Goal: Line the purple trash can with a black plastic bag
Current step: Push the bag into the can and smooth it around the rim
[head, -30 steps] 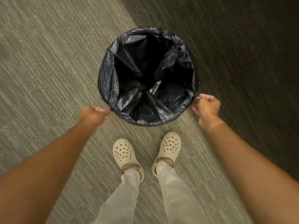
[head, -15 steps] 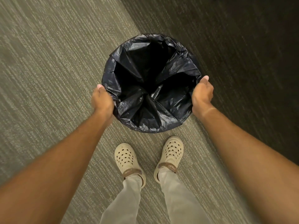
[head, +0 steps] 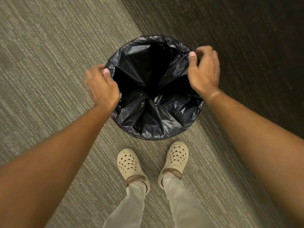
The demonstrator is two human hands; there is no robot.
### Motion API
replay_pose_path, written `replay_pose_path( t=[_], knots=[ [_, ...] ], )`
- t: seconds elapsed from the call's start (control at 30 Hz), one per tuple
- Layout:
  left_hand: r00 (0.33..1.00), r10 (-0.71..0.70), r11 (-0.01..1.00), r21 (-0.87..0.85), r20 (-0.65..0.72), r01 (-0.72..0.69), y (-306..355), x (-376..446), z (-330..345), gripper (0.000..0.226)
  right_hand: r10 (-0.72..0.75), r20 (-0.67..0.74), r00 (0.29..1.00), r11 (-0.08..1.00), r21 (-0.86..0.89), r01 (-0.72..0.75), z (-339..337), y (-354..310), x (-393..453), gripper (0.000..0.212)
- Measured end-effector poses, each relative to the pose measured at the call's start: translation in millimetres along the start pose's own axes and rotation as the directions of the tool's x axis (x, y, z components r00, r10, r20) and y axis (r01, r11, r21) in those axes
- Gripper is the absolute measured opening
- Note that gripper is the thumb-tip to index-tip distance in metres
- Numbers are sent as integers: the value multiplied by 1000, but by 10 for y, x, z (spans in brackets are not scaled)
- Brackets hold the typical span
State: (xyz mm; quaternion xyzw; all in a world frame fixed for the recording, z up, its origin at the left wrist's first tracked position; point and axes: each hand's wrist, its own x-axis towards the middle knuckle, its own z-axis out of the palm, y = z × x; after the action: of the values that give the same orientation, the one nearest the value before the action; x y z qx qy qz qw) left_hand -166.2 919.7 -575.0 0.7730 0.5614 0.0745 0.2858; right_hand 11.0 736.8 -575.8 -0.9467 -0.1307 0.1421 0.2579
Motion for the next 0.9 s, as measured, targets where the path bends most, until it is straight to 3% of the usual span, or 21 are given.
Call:
replay_pose_path(
  t=[0.13,0.23,0.43,0.57,0.7,0.8,0.9],
  knots=[
    [1000,4,995,102,-12,-2,-31,108,116,34,-77,80,994,991,-104,85,125,-100,152,35],
    [1000,-9,1000,24,30,8,-91,189,122,35,-53,143,988,987,-145,74,143,-38,194,42],
    [978,-67,978,-179,199,103,-80,186,13,34,85,261,962,996,-23,-81,62,-61,291,64],
    [968,-146,989,1,205,149,56,202,-134,42,254,333,908,966,-141,-218,-34,-125,375,70],
    [992,59,985,152,112,-76,263,215,-175,38,-1,201,980,988,-154,32,-100,-170,376,54],
    [943,229,934,219,241,-283,317,289,5,41,-147,308,940,977,-105,187,-30,-220,432,52],
    [924,253,914,242,286,-325,259,377,158,42,-136,360,923,961,-177,211,108,-171,492,56]
  ],
)
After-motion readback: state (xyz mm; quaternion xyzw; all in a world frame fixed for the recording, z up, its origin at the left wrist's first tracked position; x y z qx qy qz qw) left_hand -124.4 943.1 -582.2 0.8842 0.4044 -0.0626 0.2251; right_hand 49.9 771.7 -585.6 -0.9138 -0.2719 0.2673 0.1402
